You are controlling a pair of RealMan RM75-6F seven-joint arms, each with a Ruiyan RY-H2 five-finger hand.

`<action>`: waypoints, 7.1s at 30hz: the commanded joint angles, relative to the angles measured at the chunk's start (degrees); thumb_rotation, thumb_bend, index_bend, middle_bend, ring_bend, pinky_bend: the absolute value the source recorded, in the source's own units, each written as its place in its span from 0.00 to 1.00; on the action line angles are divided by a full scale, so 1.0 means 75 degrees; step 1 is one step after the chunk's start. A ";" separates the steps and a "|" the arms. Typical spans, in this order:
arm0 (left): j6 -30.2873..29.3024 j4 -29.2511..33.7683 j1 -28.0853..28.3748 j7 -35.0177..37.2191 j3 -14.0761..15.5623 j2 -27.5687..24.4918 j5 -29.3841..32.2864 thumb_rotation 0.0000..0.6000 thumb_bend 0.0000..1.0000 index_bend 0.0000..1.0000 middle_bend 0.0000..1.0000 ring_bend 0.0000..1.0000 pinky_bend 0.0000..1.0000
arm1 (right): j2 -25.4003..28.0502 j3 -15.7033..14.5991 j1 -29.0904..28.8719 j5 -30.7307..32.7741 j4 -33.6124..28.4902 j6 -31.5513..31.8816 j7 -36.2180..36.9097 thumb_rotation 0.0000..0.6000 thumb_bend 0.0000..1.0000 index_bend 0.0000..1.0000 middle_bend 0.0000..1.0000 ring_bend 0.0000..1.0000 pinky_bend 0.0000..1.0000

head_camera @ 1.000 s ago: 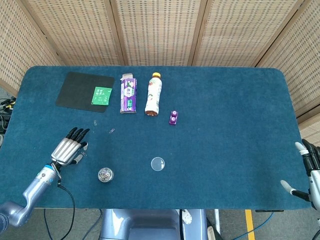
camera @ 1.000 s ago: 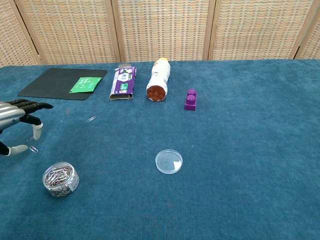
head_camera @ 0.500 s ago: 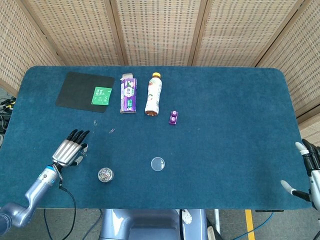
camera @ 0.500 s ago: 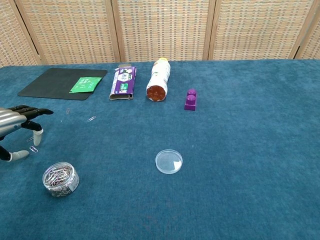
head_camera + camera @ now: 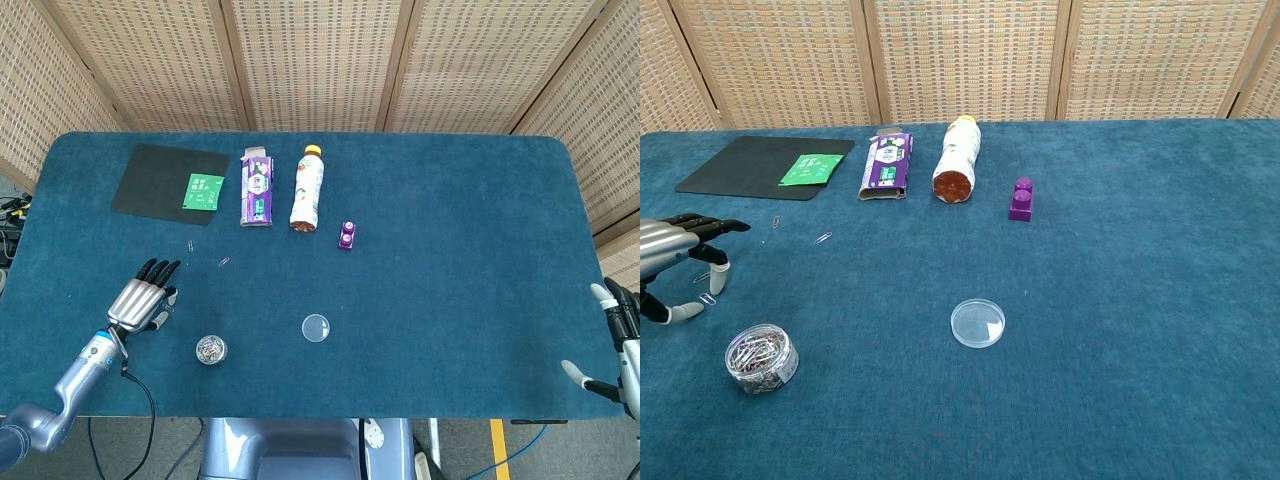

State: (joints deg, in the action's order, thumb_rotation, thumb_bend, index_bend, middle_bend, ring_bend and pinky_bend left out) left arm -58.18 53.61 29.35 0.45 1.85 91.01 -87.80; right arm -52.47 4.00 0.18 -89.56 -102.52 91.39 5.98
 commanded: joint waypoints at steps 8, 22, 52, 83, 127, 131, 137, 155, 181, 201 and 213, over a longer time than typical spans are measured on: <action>0.0074 -0.0094 -0.0001 0.0025 0.0027 0.0044 0.0059 1.00 0.39 0.53 0.00 0.00 0.00 | 0.0003 -0.0009 0.0003 -0.0022 -0.0007 0.0011 0.0005 1.00 0.00 0.02 0.00 0.00 0.00; 0.0052 -0.0167 0.0000 0.0057 0.0036 0.0086 0.0083 1.00 0.40 0.65 0.00 0.00 0.00 | 0.0017 -0.0014 -0.0004 -0.0022 -0.0013 0.0000 0.0031 1.00 0.00 0.02 0.00 0.00 0.00; -0.1190 0.2754 -0.0036 -0.0286 -0.0054 -0.1349 -0.0533 1.00 0.41 0.65 0.00 0.00 0.00 | 0.0079 -0.0012 0.0020 -0.0044 -0.0020 0.0065 0.0184 1.00 0.00 0.02 0.00 0.00 0.00; -0.0386 0.4508 -0.0094 -0.2310 0.0439 -0.1536 -0.0485 1.00 0.41 0.47 0.00 0.00 0.00 | 0.0137 -0.0012 0.0047 -0.0059 0.0020 0.0118 0.0366 1.00 0.00 0.02 0.00 0.00 0.00; 0.1337 0.1235 0.0052 0.0547 -0.0723 -0.1018 0.2160 1.00 1.00 0.30 0.00 0.00 0.00 | 0.0115 -0.0030 0.0020 -0.0077 -0.0027 0.0063 0.0266 1.00 0.00 0.02 0.00 0.00 0.00; 0.1320 0.1286 0.0072 0.0579 -0.0704 -0.1010 0.2048 1.00 1.00 0.30 0.00 0.00 0.00 | 0.0127 -0.0024 0.0028 -0.0067 -0.0026 0.0078 0.0299 1.00 0.00 0.02 0.00 0.00 0.00; 0.1380 0.1355 0.0095 0.0409 -0.0673 -0.0930 0.2055 1.00 1.00 0.30 0.00 0.00 0.00 | 0.0141 -0.0026 0.0039 -0.0077 -0.0017 0.0101 0.0343 1.00 0.00 0.02 0.00 0.00 0.00; 0.1359 0.1554 0.0116 0.0184 -0.0595 -0.0851 0.1934 1.00 1.00 0.32 0.00 0.00 0.00 | 0.0170 -0.0019 0.0054 -0.0065 -0.0010 0.0125 0.0409 1.00 0.00 0.02 0.00 0.00 0.00; 0.1151 0.1955 0.0058 0.0041 -0.0616 -0.1163 0.1941 1.00 1.00 0.33 0.00 0.00 0.00 | 0.0175 -0.0025 0.0065 -0.0093 -0.0005 0.0152 0.0441 1.00 0.00 0.02 0.00 0.00 0.00; 0.1516 0.1738 0.0116 -0.0096 -0.0575 -0.1023 0.2142 1.00 1.00 0.33 0.00 0.00 0.00 | 0.0177 -0.0028 0.0052 -0.0087 -0.0023 0.0120 0.0421 1.00 0.00 0.02 0.00 0.00 0.00; 0.1453 0.1994 0.0082 0.0073 -0.0493 -0.1205 0.1940 1.00 1.00 0.34 0.00 0.00 0.00 | 0.0180 -0.0034 0.0057 -0.0110 -0.0019 0.0135 0.0430 1.00 0.00 0.02 0.00 0.00 0.00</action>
State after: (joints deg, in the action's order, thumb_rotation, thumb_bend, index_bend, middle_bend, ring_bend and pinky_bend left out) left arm -47.09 68.52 30.02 0.90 -1.78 82.01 -73.15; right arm -51.11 3.74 0.61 -90.39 -102.66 92.41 9.21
